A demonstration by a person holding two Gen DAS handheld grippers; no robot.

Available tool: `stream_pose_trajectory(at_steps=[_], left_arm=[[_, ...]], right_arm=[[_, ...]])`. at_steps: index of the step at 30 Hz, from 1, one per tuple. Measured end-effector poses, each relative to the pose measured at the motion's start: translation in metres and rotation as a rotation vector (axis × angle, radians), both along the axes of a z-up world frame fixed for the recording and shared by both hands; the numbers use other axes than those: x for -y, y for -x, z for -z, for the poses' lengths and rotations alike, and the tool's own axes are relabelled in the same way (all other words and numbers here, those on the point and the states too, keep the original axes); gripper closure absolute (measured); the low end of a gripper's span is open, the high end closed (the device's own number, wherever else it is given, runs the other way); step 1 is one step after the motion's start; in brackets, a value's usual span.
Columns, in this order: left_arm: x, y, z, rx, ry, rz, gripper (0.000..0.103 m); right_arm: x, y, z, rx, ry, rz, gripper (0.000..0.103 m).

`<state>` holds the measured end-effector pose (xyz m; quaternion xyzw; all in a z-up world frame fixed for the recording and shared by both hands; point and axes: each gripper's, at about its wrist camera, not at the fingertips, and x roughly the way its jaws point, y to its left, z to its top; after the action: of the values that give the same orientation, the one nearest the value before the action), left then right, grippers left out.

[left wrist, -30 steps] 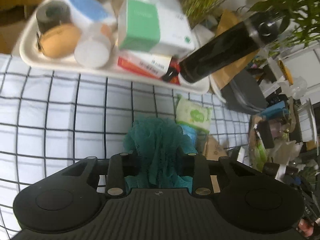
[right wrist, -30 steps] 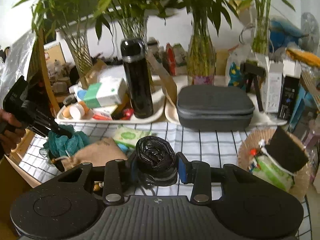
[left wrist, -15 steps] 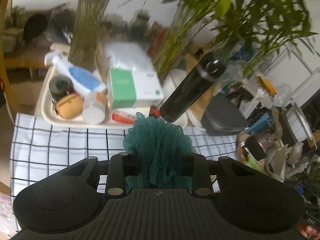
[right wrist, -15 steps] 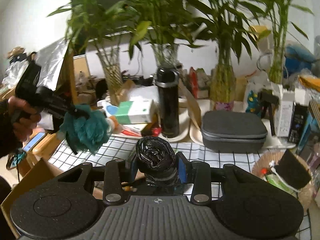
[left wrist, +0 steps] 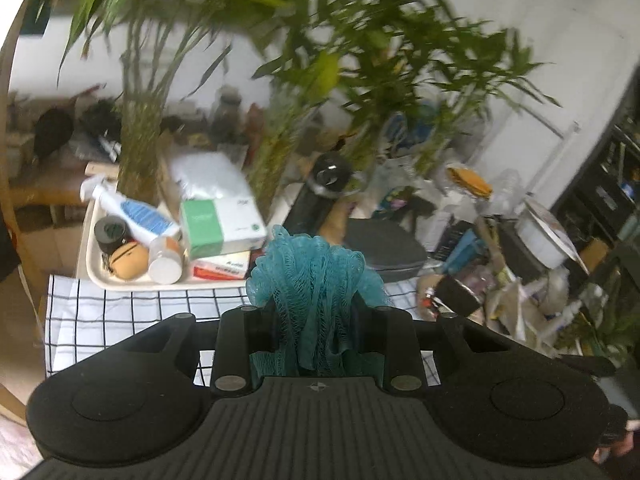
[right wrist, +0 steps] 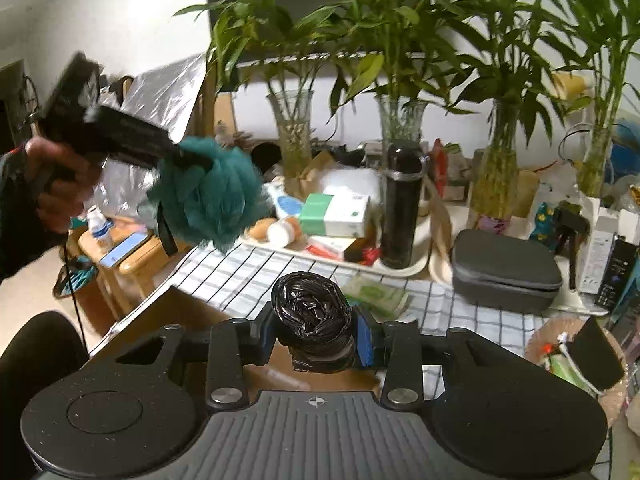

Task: Organize soft objects
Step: 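Lift the pouf with the left tool while the right tool drops the black roll into the box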

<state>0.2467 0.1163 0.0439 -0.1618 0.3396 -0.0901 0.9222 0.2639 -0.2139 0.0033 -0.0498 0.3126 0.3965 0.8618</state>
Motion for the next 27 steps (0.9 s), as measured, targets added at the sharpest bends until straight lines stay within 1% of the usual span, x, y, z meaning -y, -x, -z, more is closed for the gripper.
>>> stream_pose_trajectory(at_steps=[3,7,12,18,23,27], left_arm=[[0.012,0.019,-0.01,0.029,-0.033,0.024,0.073],[0.024,0.04,-0.015,0.054,-0.083,0.055,0.073],[0.034,0.062,-0.014,0.058,-0.1,0.084,0.073],[0.043,0.08,-0.01,0.067,-0.129,0.095,0.073],[0.047,0.087,-0.007,0.063,-0.127,0.1,0.073],[0.054,0.092,-0.004,0.065,-0.15,0.108,0.073]], right_arm=[[-0.003,0.006,0.003,-0.023,0.026,-0.015,0.061],[-0.011,0.011,0.016,-0.064,0.072,-0.029,0.061],[-0.023,0.018,0.032,-0.1,0.131,-0.057,0.061],[-0.031,0.018,0.049,-0.139,0.188,-0.052,0.06],[-0.034,0.018,0.058,-0.164,0.209,-0.057,0.06],[-0.036,0.019,0.063,-0.184,0.222,-0.067,0.059]])
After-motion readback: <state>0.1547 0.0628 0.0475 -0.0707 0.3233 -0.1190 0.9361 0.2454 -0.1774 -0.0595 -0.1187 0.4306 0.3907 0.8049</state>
